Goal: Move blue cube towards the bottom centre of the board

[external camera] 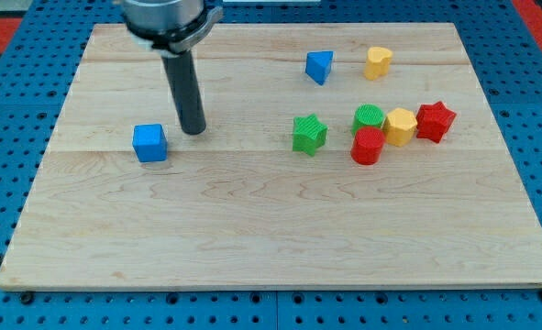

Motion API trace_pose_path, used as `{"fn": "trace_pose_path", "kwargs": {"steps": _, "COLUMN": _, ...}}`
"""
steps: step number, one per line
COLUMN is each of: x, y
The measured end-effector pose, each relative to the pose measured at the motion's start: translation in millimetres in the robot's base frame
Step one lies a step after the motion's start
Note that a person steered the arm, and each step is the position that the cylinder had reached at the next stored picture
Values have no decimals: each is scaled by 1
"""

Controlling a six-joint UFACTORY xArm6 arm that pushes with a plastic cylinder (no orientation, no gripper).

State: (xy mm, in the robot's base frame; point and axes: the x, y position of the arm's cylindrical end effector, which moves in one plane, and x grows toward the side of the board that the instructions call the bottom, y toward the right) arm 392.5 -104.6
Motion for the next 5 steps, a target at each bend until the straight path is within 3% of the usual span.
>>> {"fn": "trace_pose_path", "kwargs": {"steps": 1, "x": -11, "y": -72}}
{"fn": "trace_pose_path", "kwargs": {"steps": 2, "x": 62, "y": -9}}
{"fn": "trace_pose_path", "kwargs": {"steps": 3, "x": 102, "y": 26}}
{"fn": "trace_pose_path", "kwargs": {"steps": 4, "x": 65, "y": -27}}
{"fn": "trace_pose_path", "kwargs": {"steps": 5, "x": 53, "y": -69}}
